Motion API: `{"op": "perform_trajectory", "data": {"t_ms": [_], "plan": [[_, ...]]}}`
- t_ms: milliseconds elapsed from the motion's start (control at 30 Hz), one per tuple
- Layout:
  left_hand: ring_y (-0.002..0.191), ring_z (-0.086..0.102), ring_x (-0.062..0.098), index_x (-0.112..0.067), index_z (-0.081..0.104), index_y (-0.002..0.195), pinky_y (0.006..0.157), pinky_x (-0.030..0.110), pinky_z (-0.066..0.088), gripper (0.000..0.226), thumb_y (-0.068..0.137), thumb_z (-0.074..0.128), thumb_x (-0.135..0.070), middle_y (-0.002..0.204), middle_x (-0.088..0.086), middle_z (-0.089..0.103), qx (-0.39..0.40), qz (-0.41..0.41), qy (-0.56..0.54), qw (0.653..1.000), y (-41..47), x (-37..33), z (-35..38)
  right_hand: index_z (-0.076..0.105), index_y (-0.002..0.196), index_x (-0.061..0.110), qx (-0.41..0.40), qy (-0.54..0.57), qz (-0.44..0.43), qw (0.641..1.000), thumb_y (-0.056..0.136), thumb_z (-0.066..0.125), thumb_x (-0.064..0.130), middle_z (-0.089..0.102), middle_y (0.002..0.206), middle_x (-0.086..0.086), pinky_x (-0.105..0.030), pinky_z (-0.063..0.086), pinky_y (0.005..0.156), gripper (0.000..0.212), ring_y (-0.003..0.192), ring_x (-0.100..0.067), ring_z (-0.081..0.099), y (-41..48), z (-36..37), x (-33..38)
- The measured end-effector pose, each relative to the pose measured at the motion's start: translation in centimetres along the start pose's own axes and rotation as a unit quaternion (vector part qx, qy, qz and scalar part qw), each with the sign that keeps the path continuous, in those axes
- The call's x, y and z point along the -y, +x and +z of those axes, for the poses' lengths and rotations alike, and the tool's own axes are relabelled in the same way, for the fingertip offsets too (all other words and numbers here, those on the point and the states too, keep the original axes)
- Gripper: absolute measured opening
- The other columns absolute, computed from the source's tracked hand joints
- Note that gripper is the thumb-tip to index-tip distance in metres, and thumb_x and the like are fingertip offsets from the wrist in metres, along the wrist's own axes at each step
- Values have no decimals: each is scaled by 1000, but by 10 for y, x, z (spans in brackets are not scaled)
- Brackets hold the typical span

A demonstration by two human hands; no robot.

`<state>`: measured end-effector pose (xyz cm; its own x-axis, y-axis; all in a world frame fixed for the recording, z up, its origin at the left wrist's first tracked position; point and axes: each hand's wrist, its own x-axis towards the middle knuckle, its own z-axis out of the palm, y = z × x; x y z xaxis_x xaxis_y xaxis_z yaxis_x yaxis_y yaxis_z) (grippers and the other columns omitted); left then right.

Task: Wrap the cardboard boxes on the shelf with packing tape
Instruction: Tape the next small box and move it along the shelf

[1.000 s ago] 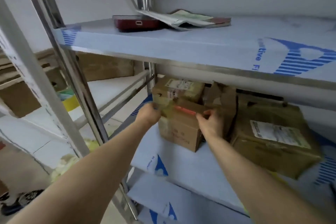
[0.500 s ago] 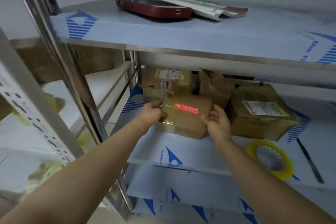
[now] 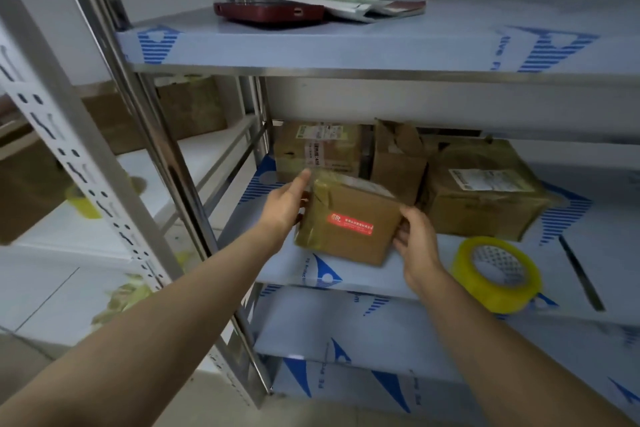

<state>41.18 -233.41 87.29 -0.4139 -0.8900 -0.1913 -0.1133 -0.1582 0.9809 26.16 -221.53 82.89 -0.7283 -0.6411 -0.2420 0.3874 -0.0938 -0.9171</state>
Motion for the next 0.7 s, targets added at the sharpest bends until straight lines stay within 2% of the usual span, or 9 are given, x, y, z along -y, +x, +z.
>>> {"op": "perform_trajectory", "data": {"t_ms": [33,100,233,300,467,533,600,633,700], "plan": [[96,61,15,-19,66,96,88,33,47,38,88,55,-54,99,0,68,2,4,21,1000,0,0,2,61,102,20,-3,0,11,1000,96,52,29,68,99,-2,-26,51,76,14,90,-13,64,-2,-2,0],[95,61,15,-20,66,92,89,34,48,37,83,60,-56,97,-1,68,1,24,67,997,1,-1,9,61,105,17,-14,-32,19,999,93,57,39,69,102,-5,-29,53,77,25,93,-16,66,-1,-7,-3],[87,61,14,-17,65,97,80,27,51,14,87,67,-27,92,-3,65,31,62,80,994,5,-9,24,59,112,12,-64,-32,33,997,91,63,23,67,111,-10,-32,52,83,24,100,-21,64,-3,-18,-3],[81,61,11,-12,65,104,71,20,50,17,86,67,-13,89,-4,65,62,75,58,994,6,-14,27,59,118,14,-65,-9,37,997,91,61,12,67,113,-7,-29,51,80,26,102,-20,63,-6,-21,-2],[97,59,14,-5,62,119,77,15,46,38,82,66,3,113,7,64,109,110,64,986,19,-12,20,63,104,19,-60,-17,42,997,92,53,0,67,112,-6,-30,51,81,25,104,-21,62,-7,-10,-8],[107,58,16,-3,60,123,79,14,47,44,81,65,7,123,8,61,131,132,92,978,22,-11,12,61,117,11,-60,20,63,996,94,55,13,69,107,-7,-29,52,73,24,97,-20,64,-7,-1,-10],[121,50,16,-2,58,126,80,4,43,50,78,68,6,134,5,53,169,182,138,959,24,-10,4,56,127,13,-54,50,96,993,94,54,39,68,111,-8,-32,52,76,42,101,-22,64,-4,7,-14],[127,44,15,-2,58,127,86,1,38,53,76,71,-1,138,4,49,184,220,168,943,24,-8,0,55,129,16,-49,66,112,990,91,51,53,66,116,-9,-35,52,83,52,105,-23,62,-1,8,-16],[135,32,14,-11,59,126,107,15,25,66,66,72,-35,139,-2,46,201,311,246,896,26,-3,-7,54,131,19,-26,114,155,981,82,45,74,61,124,-10,-47,44,100,75,115,-27,57,4,8,-19]]}}
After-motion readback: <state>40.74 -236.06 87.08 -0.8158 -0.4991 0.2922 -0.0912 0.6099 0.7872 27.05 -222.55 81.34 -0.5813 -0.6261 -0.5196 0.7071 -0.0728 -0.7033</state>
